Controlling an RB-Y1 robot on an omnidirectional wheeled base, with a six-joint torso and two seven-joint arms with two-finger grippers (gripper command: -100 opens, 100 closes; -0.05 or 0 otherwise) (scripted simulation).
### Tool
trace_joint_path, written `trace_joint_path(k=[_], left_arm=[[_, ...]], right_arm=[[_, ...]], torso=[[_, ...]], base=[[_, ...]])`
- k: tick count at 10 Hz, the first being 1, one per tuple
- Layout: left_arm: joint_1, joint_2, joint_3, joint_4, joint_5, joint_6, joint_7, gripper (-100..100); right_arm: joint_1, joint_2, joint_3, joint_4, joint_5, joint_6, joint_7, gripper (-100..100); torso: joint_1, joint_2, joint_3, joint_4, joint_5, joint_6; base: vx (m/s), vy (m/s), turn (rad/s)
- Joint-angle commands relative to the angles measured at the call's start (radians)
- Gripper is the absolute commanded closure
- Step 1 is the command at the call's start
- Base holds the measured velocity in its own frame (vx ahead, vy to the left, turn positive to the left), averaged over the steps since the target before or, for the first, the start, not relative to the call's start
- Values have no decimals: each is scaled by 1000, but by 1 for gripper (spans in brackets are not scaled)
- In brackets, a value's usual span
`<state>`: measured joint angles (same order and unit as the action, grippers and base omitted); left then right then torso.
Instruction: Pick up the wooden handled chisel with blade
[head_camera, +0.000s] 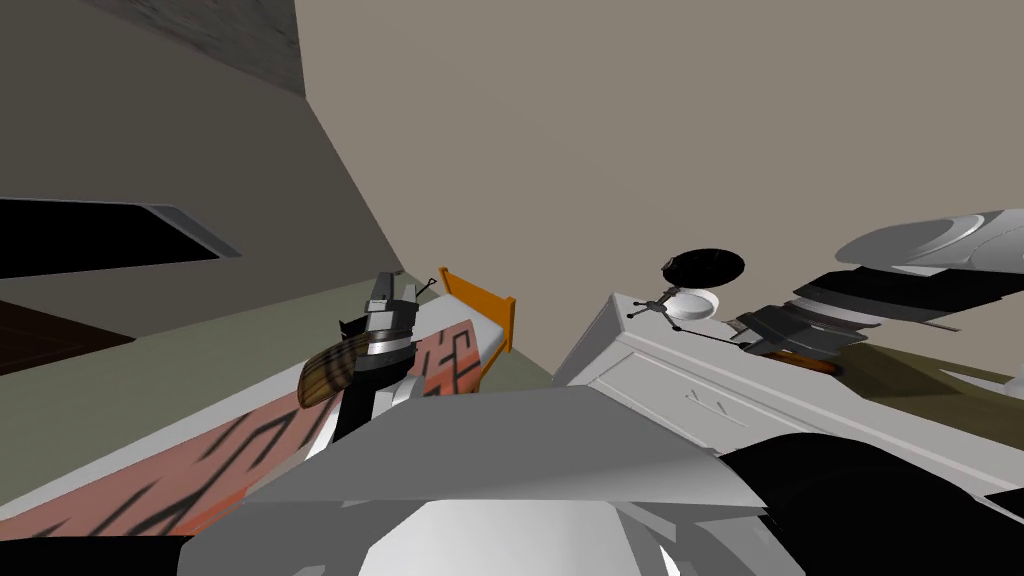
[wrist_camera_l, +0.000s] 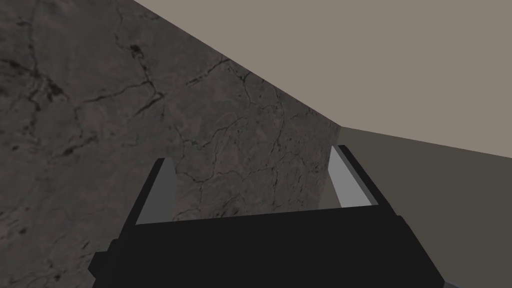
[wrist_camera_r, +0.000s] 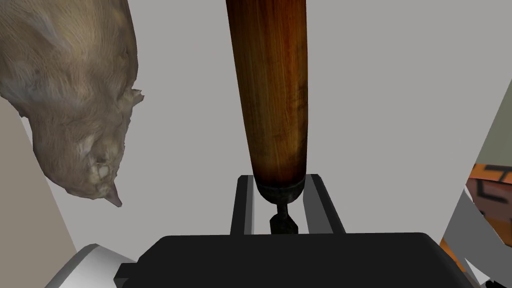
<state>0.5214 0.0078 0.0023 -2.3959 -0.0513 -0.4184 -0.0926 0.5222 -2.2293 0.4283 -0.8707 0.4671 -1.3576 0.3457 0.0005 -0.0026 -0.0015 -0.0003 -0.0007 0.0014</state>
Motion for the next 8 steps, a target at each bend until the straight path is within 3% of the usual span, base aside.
trace_joint_path(k=[1, 2, 3, 8], left_arm=[[0, 0, 0, 0, 0, 0, 0, 0], [0, 0, 0, 0, 0, 0, 0, 0], [0, 0, 0, 0, 0, 0, 0, 0], [0, 0, 0, 0, 0, 0, 0, 0]], right_arm=[[0, 0, 0, 0, 0, 0, 0, 100], [0, 0, 0, 0, 0, 0, 0, 0], [3, -17, -17, -10, 1, -3, -33, 100], [-7, -76, -51, -69, 6, -8, -149, 100]], torso=[[0, 0, 0, 0, 0, 0], [0, 0, 0, 0, 0, 0], [0, 0, 0, 0, 0, 0], [-3, 5, 3, 1, 0, -1]], base=[[0, 0, 0], [0, 0, 0], [-59, -29, 97], [-99, -68, 85]])
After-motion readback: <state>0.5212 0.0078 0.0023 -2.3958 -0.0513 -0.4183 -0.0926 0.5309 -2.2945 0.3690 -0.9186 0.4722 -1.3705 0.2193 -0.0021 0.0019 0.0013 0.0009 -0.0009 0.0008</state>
